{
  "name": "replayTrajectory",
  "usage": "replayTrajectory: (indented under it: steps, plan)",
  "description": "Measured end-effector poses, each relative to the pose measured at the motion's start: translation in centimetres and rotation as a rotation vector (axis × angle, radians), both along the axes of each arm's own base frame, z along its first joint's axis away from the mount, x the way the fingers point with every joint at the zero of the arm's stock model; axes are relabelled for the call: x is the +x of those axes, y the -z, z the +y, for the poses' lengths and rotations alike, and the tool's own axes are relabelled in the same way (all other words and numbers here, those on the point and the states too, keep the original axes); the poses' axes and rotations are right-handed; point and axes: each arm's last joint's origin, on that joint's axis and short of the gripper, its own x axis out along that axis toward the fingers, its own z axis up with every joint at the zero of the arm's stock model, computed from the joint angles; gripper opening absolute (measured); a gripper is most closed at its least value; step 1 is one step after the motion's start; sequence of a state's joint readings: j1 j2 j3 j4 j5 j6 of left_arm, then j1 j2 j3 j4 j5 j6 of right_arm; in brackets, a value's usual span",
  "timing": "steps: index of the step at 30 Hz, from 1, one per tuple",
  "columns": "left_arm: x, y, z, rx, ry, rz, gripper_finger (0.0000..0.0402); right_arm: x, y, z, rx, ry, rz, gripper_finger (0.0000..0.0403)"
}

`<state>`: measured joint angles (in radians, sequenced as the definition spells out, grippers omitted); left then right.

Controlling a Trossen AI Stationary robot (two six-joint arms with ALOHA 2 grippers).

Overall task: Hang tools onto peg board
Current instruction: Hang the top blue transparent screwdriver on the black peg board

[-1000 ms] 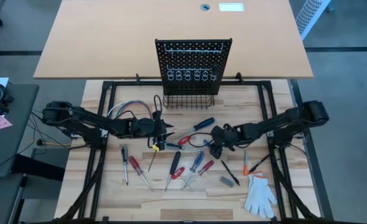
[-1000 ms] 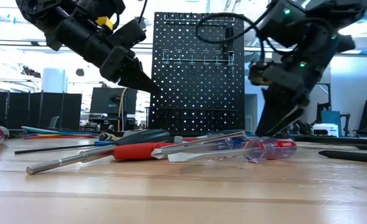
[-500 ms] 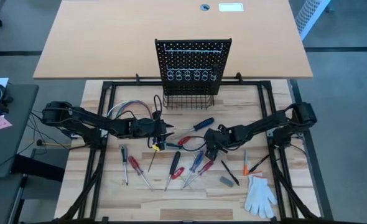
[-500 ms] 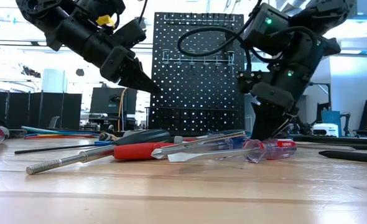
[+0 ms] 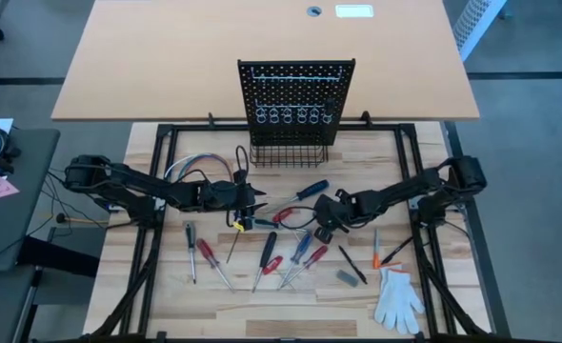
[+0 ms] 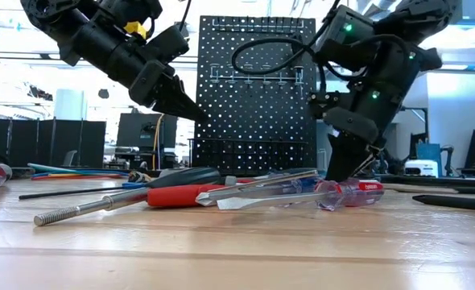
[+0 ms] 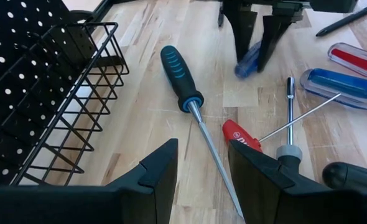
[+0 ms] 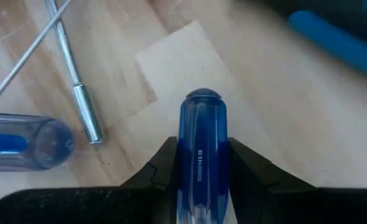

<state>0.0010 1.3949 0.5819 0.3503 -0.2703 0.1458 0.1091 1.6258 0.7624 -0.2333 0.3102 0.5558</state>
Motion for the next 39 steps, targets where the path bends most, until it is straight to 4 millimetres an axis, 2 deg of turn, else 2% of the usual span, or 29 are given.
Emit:
replayTrajectory:
  steps: [4,8,11,16,18,22,27,32,39]
  plan:
    - [0.0,0.0,0.0,0.002,0.001,0.003,0.0135,-0.7,-3.5,0.7,-0.183,0.018,-0.162,0.0098]
    - [0.0,0.0,0.0,0.003,0.001,0.005,0.0135,-1.9,-5.5,1.3,-0.327,0.012,-0.349,0.0098]
    - [0.0,0.0,0.0,0.003,0.001,0.005,0.0135,-2.5,-6.9,1.3,-0.386,-0.056,-0.581,0.0098]
    - [0.0,0.0,0.0,0.010,0.005,0.002,0.0135,-3.8,-8.5,0.6,-0.412,-0.346,-1.124,0.0098]
    - [0.0,0.0,0.0,0.011,0.006,0.000,0.0135,-4.4,-8.8,0.1,-0.441,-0.401,-1.271,0.0098]
    - [0.1,-0.1,-0.1,0.018,0.027,-0.010,0.0135,-4.1,-8.7,-1.3,-0.479,-0.416,-1.338,0.0098]
    - [1.5,0.0,-0.6,0.002,0.140,-0.135,0.0135,-2.1,-9.1,-2.2,-0.459,-0.481,-1.405,0.0098]
    - [3.4,1.2,-1.3,0.067,0.195,-0.289,0.0135,0.1,-9.5,-1.9,-0.445,-0.554,-1.438,0.0098]
    - [5.7,0.1,-1.4,0.121,0.205,-0.446,0.0135,0.8,-9.1,-0.9,-0.450,-0.595,-1.426,0.0098]
